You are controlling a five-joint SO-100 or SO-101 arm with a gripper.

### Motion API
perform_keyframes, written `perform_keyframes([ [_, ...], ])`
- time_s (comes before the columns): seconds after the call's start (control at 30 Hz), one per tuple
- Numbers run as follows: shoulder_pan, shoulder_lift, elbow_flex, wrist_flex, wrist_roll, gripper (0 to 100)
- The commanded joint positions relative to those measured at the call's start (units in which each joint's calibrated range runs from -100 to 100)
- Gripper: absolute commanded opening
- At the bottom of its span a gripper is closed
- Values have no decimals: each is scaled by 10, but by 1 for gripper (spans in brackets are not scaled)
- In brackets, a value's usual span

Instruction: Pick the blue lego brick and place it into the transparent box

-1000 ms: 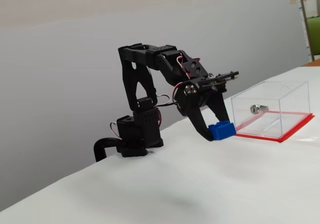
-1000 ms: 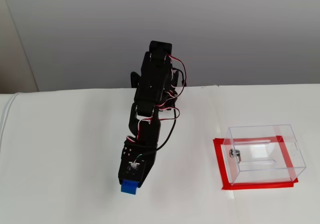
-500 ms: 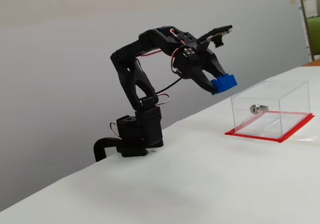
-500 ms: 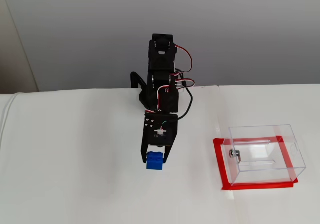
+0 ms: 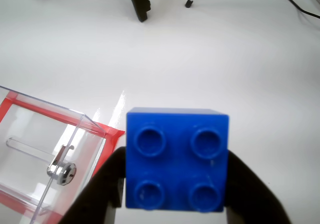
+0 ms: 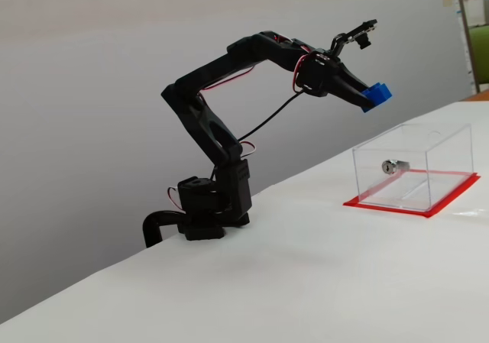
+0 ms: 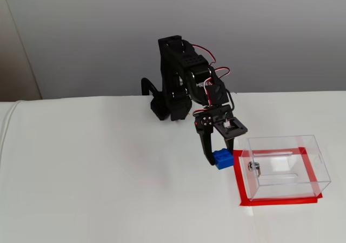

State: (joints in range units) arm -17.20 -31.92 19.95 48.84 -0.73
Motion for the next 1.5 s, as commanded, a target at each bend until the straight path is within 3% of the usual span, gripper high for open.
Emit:
perform_keyframes([
  [0.0,-76,-10,-6,-1,2,13],
  [0.3,-252,37,-12,-5,2,13],
  [0.5,-321,106,-52,-8,1,13],
  [1.13,-361,309,-253,-8,-3,13],
  [1.33,-367,309,-252,-8,-1,28],
  [1.47,-368,309,-252,-8,-2,30],
])
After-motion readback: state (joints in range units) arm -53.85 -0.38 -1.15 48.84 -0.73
